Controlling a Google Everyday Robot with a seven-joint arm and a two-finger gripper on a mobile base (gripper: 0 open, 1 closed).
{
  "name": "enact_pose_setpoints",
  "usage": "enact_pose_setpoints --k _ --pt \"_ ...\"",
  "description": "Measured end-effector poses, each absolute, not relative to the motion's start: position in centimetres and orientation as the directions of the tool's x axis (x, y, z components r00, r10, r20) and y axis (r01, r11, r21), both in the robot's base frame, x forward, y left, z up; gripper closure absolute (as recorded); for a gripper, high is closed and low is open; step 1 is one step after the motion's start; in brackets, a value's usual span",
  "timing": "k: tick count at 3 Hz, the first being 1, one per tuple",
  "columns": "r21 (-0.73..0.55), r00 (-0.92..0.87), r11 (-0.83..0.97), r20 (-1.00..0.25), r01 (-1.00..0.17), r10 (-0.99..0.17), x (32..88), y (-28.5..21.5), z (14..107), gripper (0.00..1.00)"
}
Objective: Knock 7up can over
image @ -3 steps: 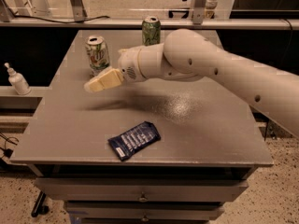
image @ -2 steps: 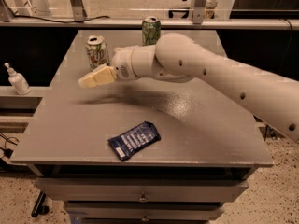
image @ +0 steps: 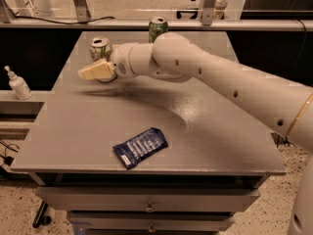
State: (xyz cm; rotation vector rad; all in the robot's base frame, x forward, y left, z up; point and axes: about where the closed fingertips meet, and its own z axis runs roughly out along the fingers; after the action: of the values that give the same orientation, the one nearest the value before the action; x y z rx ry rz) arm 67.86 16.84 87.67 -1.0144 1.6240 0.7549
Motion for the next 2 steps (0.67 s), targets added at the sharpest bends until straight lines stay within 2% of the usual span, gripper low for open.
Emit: enact_pose_setpoints --k 2 --pt "-0.025 -0.109 0.473 -0.961 -0.881 -0.254 68.9 15.4 87.8 0.65"
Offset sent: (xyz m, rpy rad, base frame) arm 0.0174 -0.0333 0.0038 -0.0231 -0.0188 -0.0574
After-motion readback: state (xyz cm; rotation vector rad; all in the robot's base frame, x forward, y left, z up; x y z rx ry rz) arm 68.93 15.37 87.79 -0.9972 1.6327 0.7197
